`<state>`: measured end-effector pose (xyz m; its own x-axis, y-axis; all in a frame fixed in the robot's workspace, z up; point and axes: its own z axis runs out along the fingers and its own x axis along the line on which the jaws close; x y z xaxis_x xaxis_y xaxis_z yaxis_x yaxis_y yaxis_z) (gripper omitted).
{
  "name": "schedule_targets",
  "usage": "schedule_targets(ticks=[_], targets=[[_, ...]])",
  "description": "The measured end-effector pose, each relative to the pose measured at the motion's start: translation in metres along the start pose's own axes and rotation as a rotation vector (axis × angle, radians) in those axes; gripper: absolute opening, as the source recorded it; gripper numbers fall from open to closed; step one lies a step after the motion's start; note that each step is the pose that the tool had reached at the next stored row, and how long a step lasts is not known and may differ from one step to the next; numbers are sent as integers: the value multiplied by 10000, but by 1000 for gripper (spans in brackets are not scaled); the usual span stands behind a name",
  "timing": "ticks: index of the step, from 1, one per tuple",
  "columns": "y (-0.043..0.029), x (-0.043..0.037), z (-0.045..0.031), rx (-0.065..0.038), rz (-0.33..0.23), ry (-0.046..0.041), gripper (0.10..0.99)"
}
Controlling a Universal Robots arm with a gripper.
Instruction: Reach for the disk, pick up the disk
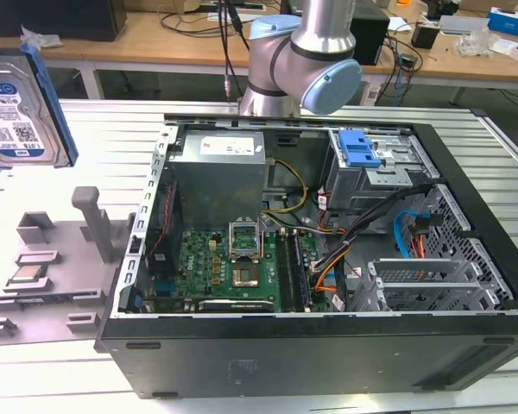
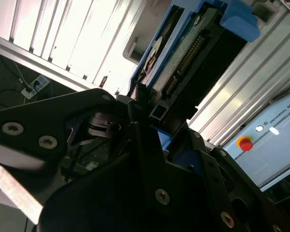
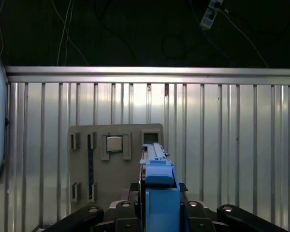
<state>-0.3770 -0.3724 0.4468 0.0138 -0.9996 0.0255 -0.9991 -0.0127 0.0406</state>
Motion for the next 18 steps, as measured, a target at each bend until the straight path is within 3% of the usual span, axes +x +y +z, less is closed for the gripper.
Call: schedule_targets(ticks=[11,18], targets=[[6,4,-157,0,0,0,365],[13,9,-361,0,-1,1,365]])
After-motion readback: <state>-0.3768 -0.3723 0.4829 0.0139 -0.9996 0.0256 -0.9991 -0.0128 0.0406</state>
